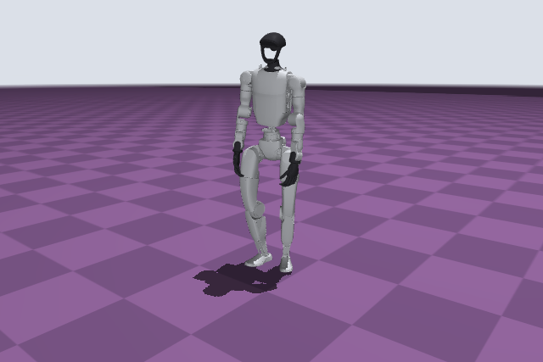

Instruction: Walk

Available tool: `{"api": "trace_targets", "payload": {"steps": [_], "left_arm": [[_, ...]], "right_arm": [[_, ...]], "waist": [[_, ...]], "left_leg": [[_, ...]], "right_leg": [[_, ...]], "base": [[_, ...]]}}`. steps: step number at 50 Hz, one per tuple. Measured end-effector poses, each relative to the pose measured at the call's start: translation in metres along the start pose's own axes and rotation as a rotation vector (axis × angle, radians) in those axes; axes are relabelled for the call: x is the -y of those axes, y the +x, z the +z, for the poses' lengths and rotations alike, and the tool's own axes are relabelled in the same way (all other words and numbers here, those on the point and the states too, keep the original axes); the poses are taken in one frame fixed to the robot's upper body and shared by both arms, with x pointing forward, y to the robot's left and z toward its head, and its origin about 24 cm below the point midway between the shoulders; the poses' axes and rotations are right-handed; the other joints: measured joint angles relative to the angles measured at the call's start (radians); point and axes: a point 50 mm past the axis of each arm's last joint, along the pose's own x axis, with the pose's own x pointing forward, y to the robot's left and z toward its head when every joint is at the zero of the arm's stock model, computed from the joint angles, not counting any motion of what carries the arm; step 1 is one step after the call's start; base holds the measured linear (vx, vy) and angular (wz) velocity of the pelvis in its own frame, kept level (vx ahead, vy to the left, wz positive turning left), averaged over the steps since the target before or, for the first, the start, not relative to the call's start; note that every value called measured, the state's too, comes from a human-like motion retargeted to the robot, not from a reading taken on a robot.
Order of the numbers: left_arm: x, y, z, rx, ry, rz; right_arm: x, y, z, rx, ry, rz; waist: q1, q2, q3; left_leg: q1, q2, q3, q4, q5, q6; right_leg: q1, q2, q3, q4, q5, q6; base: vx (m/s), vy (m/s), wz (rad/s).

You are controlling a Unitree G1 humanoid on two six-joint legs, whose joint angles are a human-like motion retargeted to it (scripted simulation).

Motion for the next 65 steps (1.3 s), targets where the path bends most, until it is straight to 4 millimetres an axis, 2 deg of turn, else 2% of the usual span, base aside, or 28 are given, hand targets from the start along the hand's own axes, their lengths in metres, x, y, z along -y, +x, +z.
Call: {"api": "trace_targets", "payload": {"steps": [5,10,18,22,25,30,33,37,40,46,51,54,57,62,65], "left_arm": [[-0.002,0.000,0.004,0.013,0.039,0.019],[-0.010,-0.001,0.005,0.021,0.050,0.055],[-0.020,-0.003,0.004,0.033,0.025,0.102],[-0.020,-0.003,0.004,0.043,0.015,0.121],[-0.019,-0.002,0.007,0.059,0.026,0.132],[-0.020,-0.002,0.016,0.081,0.082,0.150],[-0.017,-0.002,0.014,0.072,0.102,0.147],[-0.012,-0.001,0.009,0.051,0.116,0.148],[-0.012,-0.001,0.013,0.059,0.151,0.174],[-0.022,-0.002,0.035,0.116,0.241,0.242],[-0.032,-0.004,0.048,0.154,0.247,0.287],[-0.035,-0.005,0.048,0.160,0.217,0.307],[-0.036,-0.005,0.039,0.140,0.177,0.326],[-0.038,-0.006,0.024,0.097,0.145,0.363],[-0.034,-0.006,0.013,0.066,0.153,0.354]], "right_arm": [[0.015,-0.001,0.002,0.005,-0.024,-0.064],[0.020,-0.001,0.010,0.029,-0.048,-0.087],[0.014,0.000,0.019,0.067,-0.061,-0.063],[0.013,0.000,0.026,0.095,-0.064,-0.060],[0.015,0.000,0.028,0.106,-0.079,-0.063],[0.020,-0.001,0.027,0.106,-0.120,-0.085],[0.024,-0.002,0.022,0.086,-0.131,-0.105],[0.033,-0.004,0.014,0.057,-0.139,-0.149],[0.039,-0.005,0.015,0.057,-0.167,-0.179],[0.044,-0.005,0.027,0.088,-0.230,-0.194],[0.039,-0.004,0.028,0.090,-0.202,-0.182],[0.036,-0.003,0.030,0.102,-0.173,-0.174],[0.035,-0.003,0.034,0.121,-0.161,-0.179],[0.038,-0.003,0.045,0.154,-0.188,-0.224],[0.042,-0.003,0.048,0.156,-0.197,-0.260]], "waist": [[-0.010,0.014,-0.001],[-0.017,0.019,0.009],[0.001,0.008,0.006],[0.025,0.004,0.006],[0.046,0.004,0.015],[0.068,0.021,0.027],[0.067,0.040,0.014],[0.035,0.058,-0.011],[-0.001,0.061,-0.011],[-0.084,0.028,0.032],[-0.093,-0.005,0.038],[-0.067,-0.018,0.028],[-0.033,-0.024,0.023],[0.020,-0.012,0.031],[0.048,0.007,0.027]], "left_leg": [[0.060,-0.043,0.001,-0.098,0.019,0.003],[0.110,-0.089,0.000,-0.196,0.051,0.003],[0.108,-0.096,-0.020,-0.206,0.061,-0.005],[0.071,-0.069,-0.027,-0.114,0.024,-0.010],[0.005,-0.025,-0.026,0.047,-0.025,-0.014],[-0.134,0.113,0.053,0.376,-0.103,0.012],[-0.153,0.129,0.066,0.363,-0.117,0.009],[-0.094,0.074,0.069,0.193,-0.104,0.009],[-0.027,0.016,0.062,0.058,-0.089,0.017],[0.077,-0.103,0.031,-0.124,-0.045,0.027],[0.091,-0.132,0.012,-0.155,-0.029,0.024],[0.069,-0.114,0.012,-0.105,-0.044,0.019],[0.018,-0.066,0.021,0.023,-0.082,0.011],[-0.140,0.096,0.054,0.407,-0.112,0.002],[-0.212,0.158,0.030,0.525,-0.135,0.013]], "right_leg": [[-0.036,-0.043,-0.002,0.111,-0.048,0.015],[-0.089,-0.102,-0.023,0.230,-0.099,0.011],[-0.076,-0.064,0.035,0.124,-0.052,0.035],[-0.043,-0.045,0.027,0.069,-0.036,0.023],[-0.023,-0.032,0.012,0.048,-0.032,0.006],[-0.014,-0.009,-0.031,0.045,-0.039,-0.024],[-0.017,0.004,-0.045,0.045,-0.039,-0.028],[-0.027,-0.006,-0.045,0.072,-0.053,-0.019],[-0.060,-0.044,-0.037,0.177,-0.085,-0.011],[-0.217,-0.126,0.075,0.512,-0.136,0.008],[-0.233,-0.123,0.118,0.474,-0.152,0.026],[-0.185,-0.105,0.108,0.373,-0.143,0.034],[-0.133,-0.078,0.086,0.280,-0.136,0.025],[-0.082,-0.009,0.050,0.177,-0.102,-0.003],[-0.068,0.032,0.043,0.124,-0.076,-0.010]], "base": [[0.02,0.10,-0.16],[0.02,0.08,-0.02],[0.02,-0.01,0.17],[0.03,-0.08,0.21],[0.03,-0.08,0.29],[0.03,-0.04,0.48],[0.06,0.02,0.34],[0.09,0.07,0.28],[0.09,0.08,0.29],[0.06,0.06,0.51],[0.03,-0.02,0.36],[0.01,-0.07,0.09],[0.00,-0.10,-0.04],[-0.01,-0.10,-0.03],[0.00,-0.06,-0.17]]}}
